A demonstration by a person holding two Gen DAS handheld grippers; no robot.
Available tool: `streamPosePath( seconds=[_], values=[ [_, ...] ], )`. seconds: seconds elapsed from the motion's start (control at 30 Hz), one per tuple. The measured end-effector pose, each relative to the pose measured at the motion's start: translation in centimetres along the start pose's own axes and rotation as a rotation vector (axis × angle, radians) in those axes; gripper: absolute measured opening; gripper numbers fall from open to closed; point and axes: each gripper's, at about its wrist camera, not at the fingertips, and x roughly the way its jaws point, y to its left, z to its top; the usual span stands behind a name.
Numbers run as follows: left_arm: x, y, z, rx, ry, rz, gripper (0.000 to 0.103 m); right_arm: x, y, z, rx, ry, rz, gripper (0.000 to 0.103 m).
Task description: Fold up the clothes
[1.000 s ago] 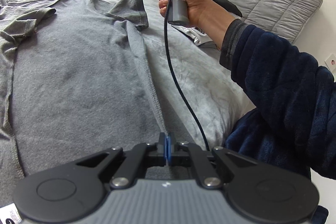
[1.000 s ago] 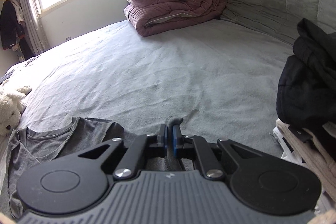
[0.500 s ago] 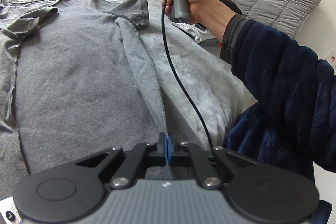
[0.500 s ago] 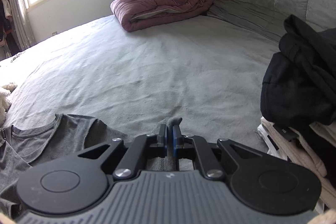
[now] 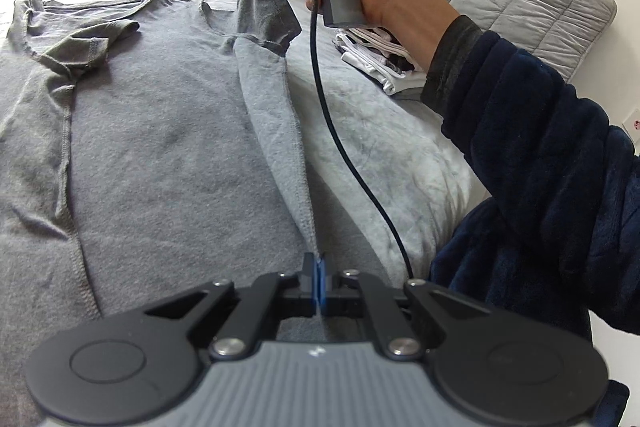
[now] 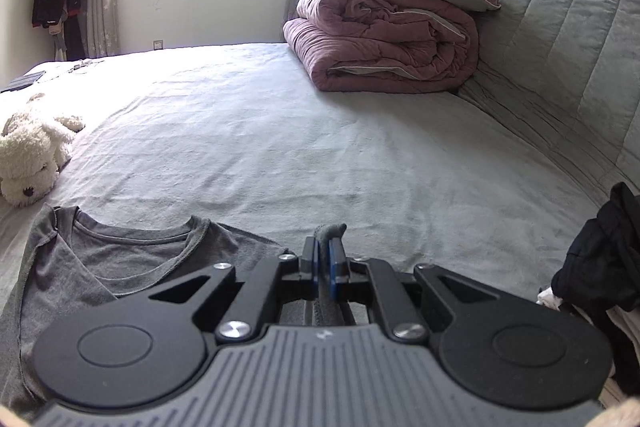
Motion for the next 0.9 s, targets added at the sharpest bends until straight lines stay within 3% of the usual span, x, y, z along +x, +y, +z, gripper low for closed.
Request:
streamPosePath(
  seconds=[0.23,0.6,0.67,0.7,0.73,0.9],
  values=[
    [-2.3,2.0,-1.5,-0.044,-0.012,0.030,0.001,1.6,7.4,1.5,-0.141,0.049,0.013,0.007],
    [-4.2,4.0,-2.0,-0.096,-0.032,0.045,0.001,6.2,19.4,-2.4,-0.386,0.193,0.075,0.009],
    [-4.0,4.1,-1.9,-0.096,-0.028,0.042,0.001,5.5,19.1,-2.2,-0.380,0.166,0.090,0.021],
    [-4.0,4.2,-1.8,-0.095,-0.027,0.041,0.001,4.8,18.4,-1.7,-0.351,0.137,0.108,0.040],
    [-4.0,4.3,-1.7,-0.095,-0.027,0.043,0.001,4.1,17.4,-1.1,-0.319,0.115,0.117,0.051],
    [-4.6,5.3,-0.5,-0.118,-0.064,0.061,0.001,-0.5,11.9,-0.5,-0.180,0.114,0.156,0.051]
  ],
)
